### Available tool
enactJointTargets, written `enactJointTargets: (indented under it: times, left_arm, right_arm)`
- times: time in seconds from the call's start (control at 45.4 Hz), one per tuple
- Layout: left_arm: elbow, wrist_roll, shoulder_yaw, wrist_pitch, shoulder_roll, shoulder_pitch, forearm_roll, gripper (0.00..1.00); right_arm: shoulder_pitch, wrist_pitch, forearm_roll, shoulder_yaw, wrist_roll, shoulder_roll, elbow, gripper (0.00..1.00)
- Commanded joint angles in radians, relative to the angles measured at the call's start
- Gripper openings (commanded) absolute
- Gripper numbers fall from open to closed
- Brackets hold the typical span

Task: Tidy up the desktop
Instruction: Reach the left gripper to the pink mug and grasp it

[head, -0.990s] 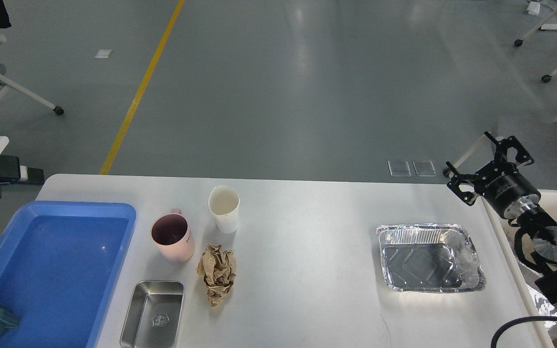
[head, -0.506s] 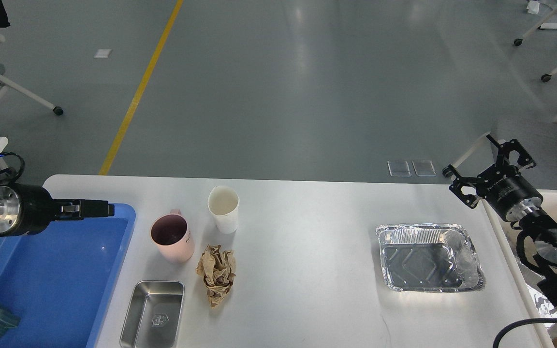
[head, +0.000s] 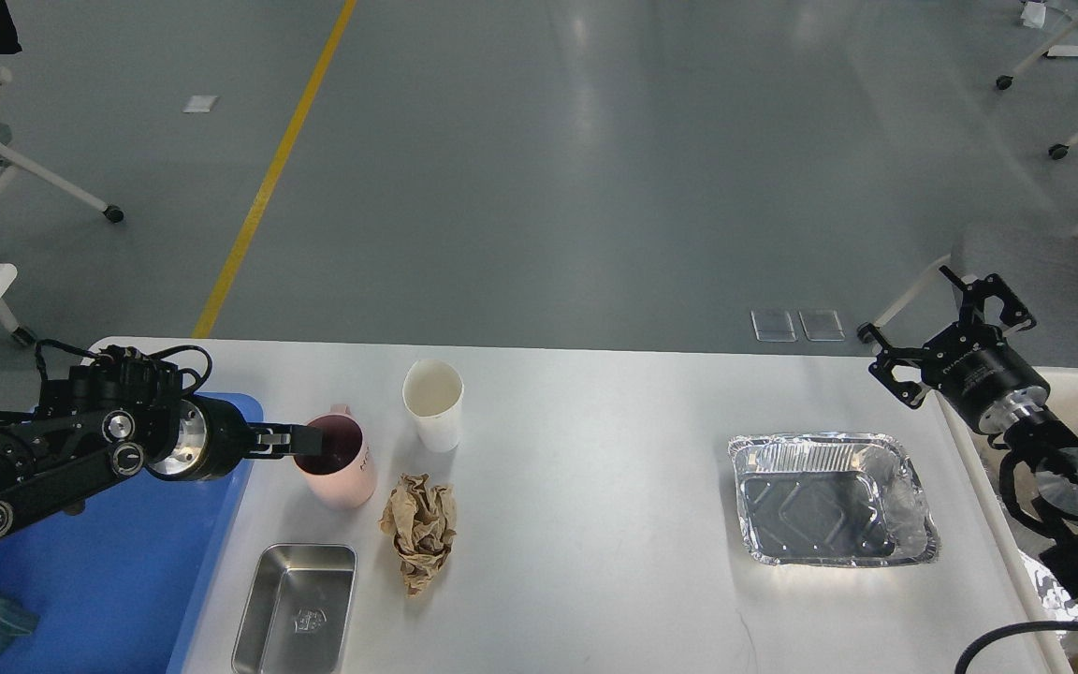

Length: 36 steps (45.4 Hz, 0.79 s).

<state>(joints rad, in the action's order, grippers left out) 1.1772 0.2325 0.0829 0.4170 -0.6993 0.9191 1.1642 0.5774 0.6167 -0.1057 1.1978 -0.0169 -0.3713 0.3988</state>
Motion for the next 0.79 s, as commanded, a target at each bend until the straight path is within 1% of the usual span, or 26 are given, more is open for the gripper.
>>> enactJointTargets:
  times: [0.0, 0.154, 0.286, 0.462, 0.55, 0.638, 0.77]
  left_arm:
    - [-0.045, 0.011, 0.0, -0.017, 0.03, -0.009, 0.0, 0.8]
    - [-0.099, 0.036, 0.0, -0.023, 0.075, -0.019, 0.0, 0.7]
    - [-0.113, 0.045, 0.0, -0.021, 0.113, -0.022, 0.0, 0.62]
    - [-0.174, 0.053, 0.0, -0.018, 0.165, -0.025, 0.0, 0.53]
    - [-0.176, 0.056, 0.0, -0.017, 0.182, -0.025, 0.0, 0.51]
    - [-0.176, 0.068, 0.001, -0.017, 0.184, -0.023, 0.0, 0.47]
    - [-0.179, 0.087, 0.0, -0.017, 0.184, -0.023, 0.0, 0.38]
  right_arm:
    - [-0.002, 0.001, 0.001, 0.0, 0.0, -0.005, 0.0, 1.0]
    - [-0.013, 0.003, 0.0, 0.0, 0.0, -0.012, 0.0, 1.0]
    - [-0.018, 0.005, 0.0, 0.0, 0.0, -0.012, 0.0, 1.0]
    - [-0.018, 0.006, 0.001, 0.0, 0.0, -0.026, 0.002, 1.0]
    - [-0.018, 0.006, 0.001, 0.0, 0.0, -0.029, 0.002, 1.0]
    - [-0.018, 0.006, 0.001, 0.002, 0.0, -0.034, 0.002, 1.0]
    - [-0.019, 0.006, 0.001, 0.0, 0.0, -0.038, 0.002, 1.0]
